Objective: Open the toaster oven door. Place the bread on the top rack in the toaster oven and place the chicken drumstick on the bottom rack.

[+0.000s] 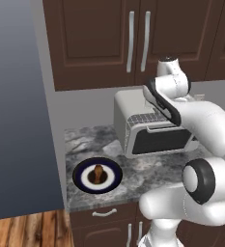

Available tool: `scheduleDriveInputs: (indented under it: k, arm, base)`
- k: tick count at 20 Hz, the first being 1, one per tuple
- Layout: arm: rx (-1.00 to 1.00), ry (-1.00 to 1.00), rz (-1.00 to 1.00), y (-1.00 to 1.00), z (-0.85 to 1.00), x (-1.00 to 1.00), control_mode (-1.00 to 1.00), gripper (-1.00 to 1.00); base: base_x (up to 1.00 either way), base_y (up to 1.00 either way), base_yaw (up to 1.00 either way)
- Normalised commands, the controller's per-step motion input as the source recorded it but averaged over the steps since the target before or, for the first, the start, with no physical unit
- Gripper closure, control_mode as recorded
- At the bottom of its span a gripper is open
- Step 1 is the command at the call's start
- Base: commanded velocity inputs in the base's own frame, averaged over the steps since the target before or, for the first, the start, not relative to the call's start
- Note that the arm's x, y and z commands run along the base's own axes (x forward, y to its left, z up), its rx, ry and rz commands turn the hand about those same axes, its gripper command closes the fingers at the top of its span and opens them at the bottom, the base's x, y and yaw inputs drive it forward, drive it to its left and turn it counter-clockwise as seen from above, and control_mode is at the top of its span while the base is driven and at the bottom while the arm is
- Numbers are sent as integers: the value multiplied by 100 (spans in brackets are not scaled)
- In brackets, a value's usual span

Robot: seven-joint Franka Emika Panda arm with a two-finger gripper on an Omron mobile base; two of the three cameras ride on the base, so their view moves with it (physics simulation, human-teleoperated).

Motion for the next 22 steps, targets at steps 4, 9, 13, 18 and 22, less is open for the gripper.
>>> scheduleDriveInputs:
  k: [4, 9, 13, 18, 22]
  arm:
    - [0, 0, 51, -12, -67, 60, -100, -100]
    - [0, 2, 44, -1, -48, 58, -100, -100]
    - [0, 6, 37, 0, -70, -3, -100, -100]
    - [0, 0, 27, -1, -52, -31, -100, -100]
    - [0, 0, 16, 0, -45, 2, -100, -100]
  base:
    - [0, 0, 0]
    - [0, 0, 0]
    - [0, 0, 0]
    - [0, 0, 0]
    - [0, 0, 0]
